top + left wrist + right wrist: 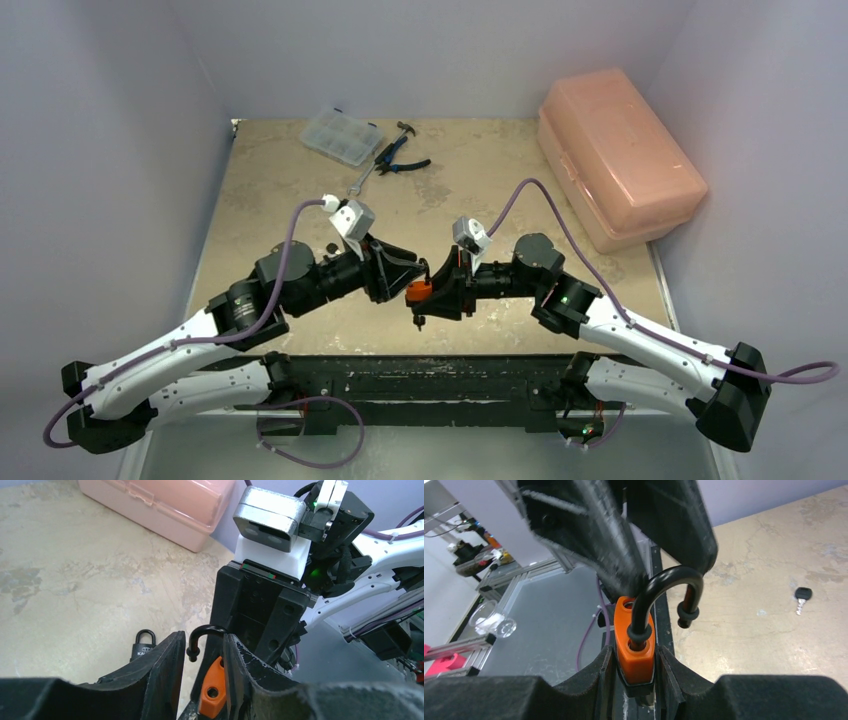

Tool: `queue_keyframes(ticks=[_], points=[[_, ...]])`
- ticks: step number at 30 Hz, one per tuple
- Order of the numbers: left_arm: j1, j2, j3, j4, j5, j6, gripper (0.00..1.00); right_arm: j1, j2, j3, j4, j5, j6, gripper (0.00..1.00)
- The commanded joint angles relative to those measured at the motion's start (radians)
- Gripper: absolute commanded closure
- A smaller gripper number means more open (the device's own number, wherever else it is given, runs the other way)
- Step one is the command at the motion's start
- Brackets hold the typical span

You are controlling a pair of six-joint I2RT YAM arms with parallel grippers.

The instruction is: Unlock with the key

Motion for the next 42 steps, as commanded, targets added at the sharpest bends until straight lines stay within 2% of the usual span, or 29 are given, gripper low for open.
queue_keyframes(ticks=[1,6,12,18,20,26,29,36,42], points=[[0.0,0.037,0.054,0.017,0.055,-0.042,0.63,0.005,-0.023,0.015,0.062,0.039,0.005,1.0],[0.0,0.061,0.06,0.03,0.097,-0.053,0.61,0.005,-0.018,0.019,0.055,0.05,-0.001,1.0],[0.001,0.075,0.043,0.072,0.147,-0.055,0.55,0.004,-0.002,0.022,0.055,0.05,-0.006,1.0],[0.0,0.101,0.04,0.072,0.135,-0.039,0.54,0.006,0.0,0.026,0.054,0.044,-0.011,1.0],[0.0,0.107,0.038,0.073,0.121,-0.025,0.57,0.005,0.003,0.026,0.055,0.035,-0.012,1.0],[0.0,0.131,0.03,0.085,0.102,0.033,0.89,0.006,0.003,0.025,0.054,0.008,-0.02,1.0],[0.0,0.12,0.024,0.086,0.132,0.072,0.98,0.005,-0.003,0.019,0.059,-0.006,-0.018,1.0],[0.001,0.0,-0.021,0.127,0.238,0.127,1.0,0.004,-0.033,0.004,0.079,-0.043,-0.008,1.0],[0.0,-0.044,-0.036,0.15,0.324,0.128,1.0,0.005,-0.032,0.01,0.111,-0.081,0.008,1.0]])
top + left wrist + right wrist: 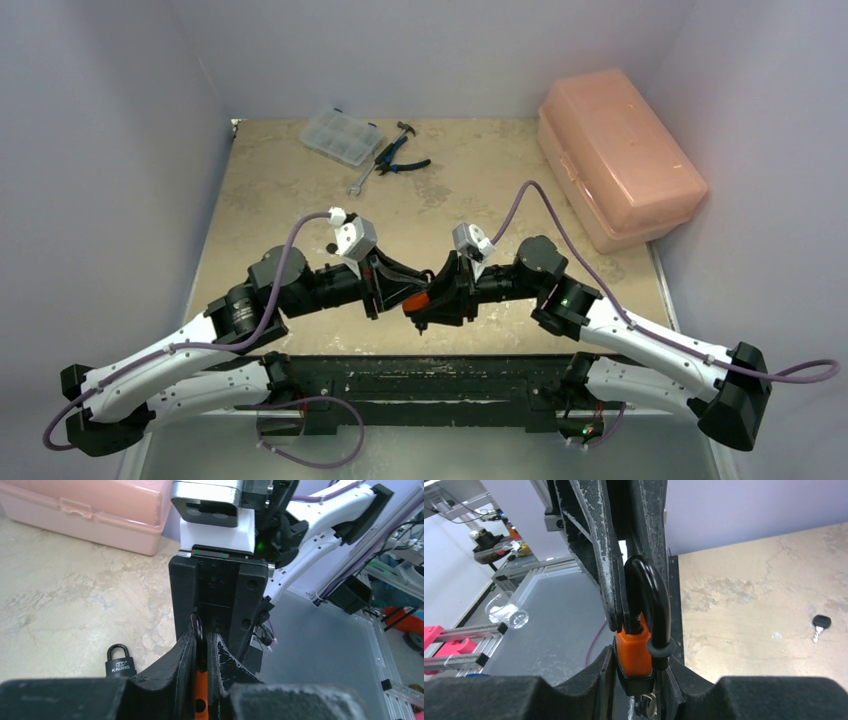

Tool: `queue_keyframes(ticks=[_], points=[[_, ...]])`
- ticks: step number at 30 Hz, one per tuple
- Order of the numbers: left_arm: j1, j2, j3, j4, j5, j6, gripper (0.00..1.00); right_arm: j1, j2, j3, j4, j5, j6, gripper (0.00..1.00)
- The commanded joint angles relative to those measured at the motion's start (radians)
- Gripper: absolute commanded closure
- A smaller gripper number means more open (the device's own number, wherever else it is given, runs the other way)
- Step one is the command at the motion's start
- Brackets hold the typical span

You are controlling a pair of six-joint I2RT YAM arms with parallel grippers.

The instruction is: Unlock with the key

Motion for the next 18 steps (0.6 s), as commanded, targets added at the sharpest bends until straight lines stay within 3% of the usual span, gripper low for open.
queue_keyframes(ticks=[1,10,12,14,15,18], points=[[0.0,-0.043,-0.005,0.08,0.111,0.055,1.0,-0.009,-0.028,0.011,0.076,-0.049,0.028,1.0],[0.001,-0.03,-0.006,0.096,0.217,0.109,1.0,-0.009,-0.031,0.015,0.068,-0.081,0.028,1.0],[0.0,-0.035,-0.004,0.092,0.23,0.135,0.94,-0.009,-0.033,0.014,0.058,-0.072,0.022,1.0],[0.0,-0.042,0.005,0.071,0.217,0.159,0.84,-0.008,-0.034,0.015,0.047,-0.059,0.019,1.0],[0.0,-0.047,0.011,0.051,0.205,0.169,0.74,-0.008,-0.034,0.014,0.044,-0.052,0.017,1.0],[0.0,-0.043,0.042,-0.002,0.169,0.18,0.33,-0.008,-0.032,0.012,0.04,-0.037,0.016,1.0]])
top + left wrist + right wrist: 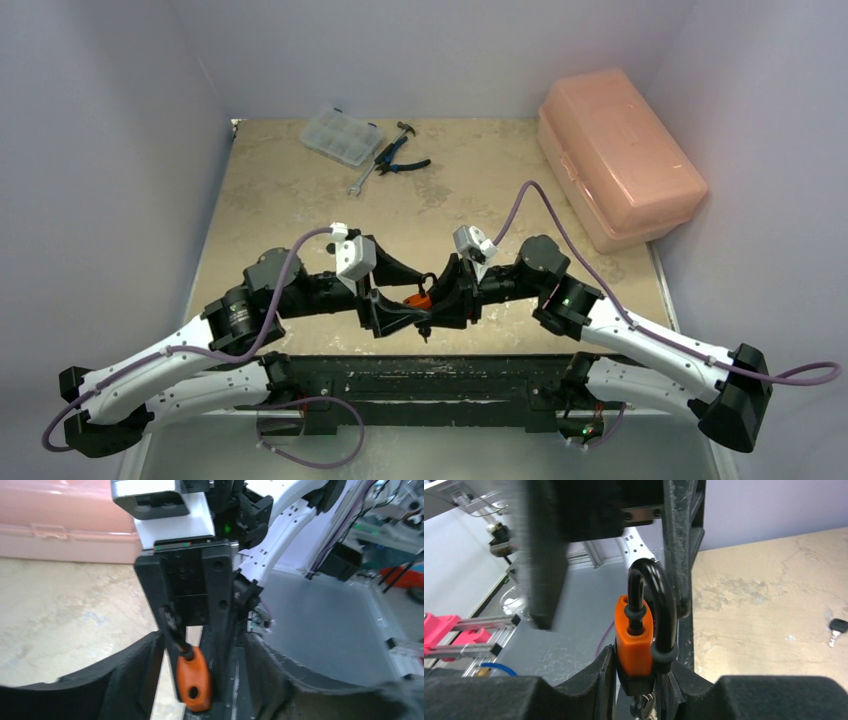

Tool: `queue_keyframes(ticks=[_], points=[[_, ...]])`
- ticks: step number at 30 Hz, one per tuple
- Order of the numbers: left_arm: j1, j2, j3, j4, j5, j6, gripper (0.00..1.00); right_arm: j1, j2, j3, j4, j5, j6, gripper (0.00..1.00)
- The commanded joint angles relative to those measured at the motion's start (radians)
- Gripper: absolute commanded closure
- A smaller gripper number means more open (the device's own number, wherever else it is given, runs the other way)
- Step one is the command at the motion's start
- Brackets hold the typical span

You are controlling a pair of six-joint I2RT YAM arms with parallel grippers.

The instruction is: Unlock with the key

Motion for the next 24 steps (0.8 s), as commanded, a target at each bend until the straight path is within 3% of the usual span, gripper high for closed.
queue_keyframes(ticks=[1,3,6,9,15,20,24], points=[[0.0,-0.013,0.074,-0.053,0.002,0.06,0.15,-0.007,-0.021,0.012,0.029,0.06,0.011,1.0],[0.0,-0.004,0.103,-0.097,-0.018,0.071,0.05,-0.007,-0.017,0.009,0.031,0.078,0.012,1.0],[0.0,-0.02,0.128,-0.143,-0.07,0.088,0.01,-0.007,-0.006,0.004,0.033,0.123,0.013,1.0],[-0.001,-0.059,0.156,-0.196,-0.204,0.118,0.01,-0.008,0.011,-0.004,0.032,0.204,0.019,1.0],[0.0,-0.13,0.124,-0.242,-0.702,0.162,0.01,-0.009,0.101,-0.011,0.071,0.359,0.076,1.0],[0.001,-0.14,0.025,-0.212,-0.85,0.173,0.02,-0.022,0.227,0.008,0.106,0.505,0.179,1.0],[0.001,-0.13,-0.017,-0.216,-0.923,0.172,0.03,-0.088,0.357,0.021,0.174,0.497,0.284,1.0]])
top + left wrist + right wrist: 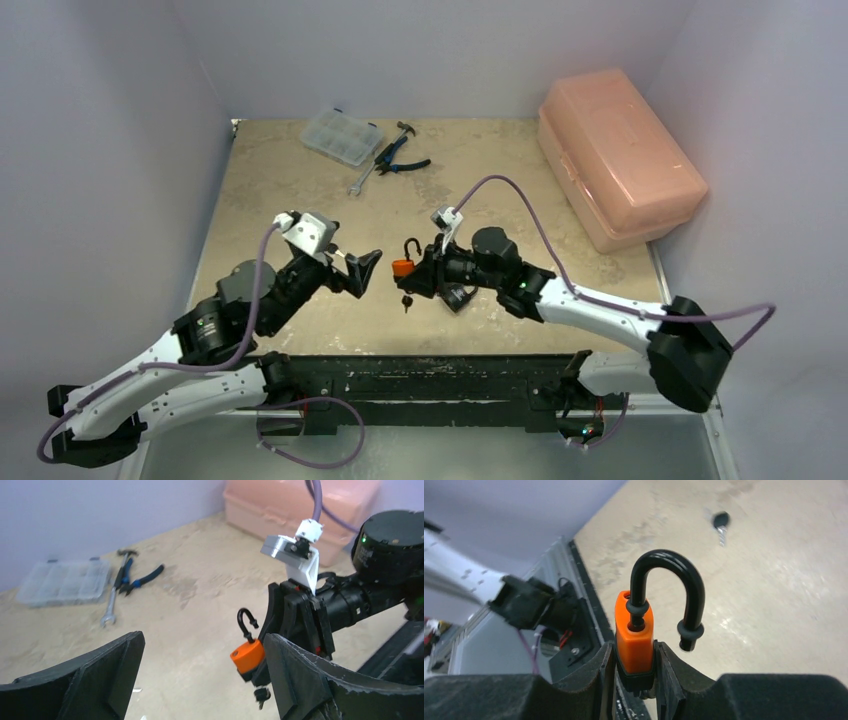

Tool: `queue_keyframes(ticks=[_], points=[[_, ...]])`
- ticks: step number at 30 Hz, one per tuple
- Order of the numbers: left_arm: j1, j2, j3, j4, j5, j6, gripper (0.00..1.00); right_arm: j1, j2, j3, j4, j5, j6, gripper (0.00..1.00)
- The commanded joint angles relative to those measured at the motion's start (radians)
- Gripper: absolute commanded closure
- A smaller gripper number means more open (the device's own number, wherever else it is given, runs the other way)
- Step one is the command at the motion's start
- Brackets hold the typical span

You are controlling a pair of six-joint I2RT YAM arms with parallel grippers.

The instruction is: Unlock with the key

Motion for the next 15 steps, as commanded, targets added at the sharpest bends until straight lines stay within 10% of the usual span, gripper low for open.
queue_keyframes(ticks=[1,15], points=[[0.001,0.016,-0.042,-0.002,-0.147,0.013,0.03,-0.076,0.116,0.031,0.17,0.056,0.156,1.0],[0.086,0.022,-0.075,0.036,-0.115,-0.002,0.03,-0.227,0.682,0.275,0.312,-0.1,0.334,1.0]])
